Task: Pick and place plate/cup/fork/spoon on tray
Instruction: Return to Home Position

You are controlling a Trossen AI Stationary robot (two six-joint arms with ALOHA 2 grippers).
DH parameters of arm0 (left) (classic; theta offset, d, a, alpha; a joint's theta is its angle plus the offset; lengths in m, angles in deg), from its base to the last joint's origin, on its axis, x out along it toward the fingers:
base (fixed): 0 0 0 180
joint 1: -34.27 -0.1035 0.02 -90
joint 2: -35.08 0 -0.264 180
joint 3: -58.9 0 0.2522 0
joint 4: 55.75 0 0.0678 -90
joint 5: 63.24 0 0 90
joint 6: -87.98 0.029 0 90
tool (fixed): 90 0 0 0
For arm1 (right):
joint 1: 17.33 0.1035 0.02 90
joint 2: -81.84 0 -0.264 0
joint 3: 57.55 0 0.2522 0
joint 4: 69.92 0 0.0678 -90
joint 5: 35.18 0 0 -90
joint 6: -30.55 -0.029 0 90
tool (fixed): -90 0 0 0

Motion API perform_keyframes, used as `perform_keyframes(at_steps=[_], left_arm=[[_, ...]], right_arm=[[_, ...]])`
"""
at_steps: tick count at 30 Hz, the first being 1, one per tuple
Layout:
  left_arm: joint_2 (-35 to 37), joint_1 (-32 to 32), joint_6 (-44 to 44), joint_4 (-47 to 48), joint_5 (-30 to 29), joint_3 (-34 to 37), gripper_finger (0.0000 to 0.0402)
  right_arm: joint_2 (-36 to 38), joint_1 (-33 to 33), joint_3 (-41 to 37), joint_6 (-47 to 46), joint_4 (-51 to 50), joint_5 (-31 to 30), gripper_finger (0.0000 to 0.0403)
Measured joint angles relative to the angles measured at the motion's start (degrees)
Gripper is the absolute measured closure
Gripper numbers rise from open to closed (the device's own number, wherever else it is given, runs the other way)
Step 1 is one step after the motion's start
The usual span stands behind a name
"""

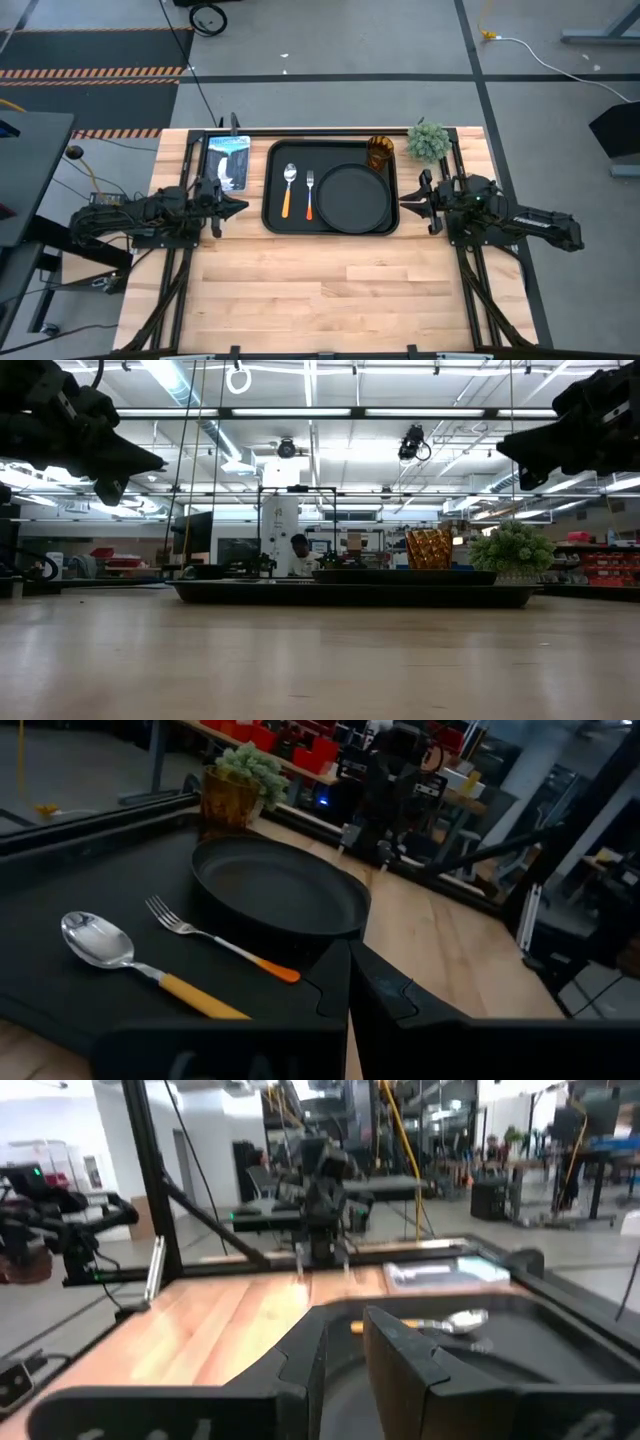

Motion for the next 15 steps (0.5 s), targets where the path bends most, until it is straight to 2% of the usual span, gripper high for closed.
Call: perform_keyframes(at_steps=[15], left_arm=[[0.05, 0.00, 13.95, 0.05, -0.42, 0.09, 0.0388]], right_arm=[[-0.20, -0.04, 0.00, -2.44, -1.32, -8.01, 0.0325]])
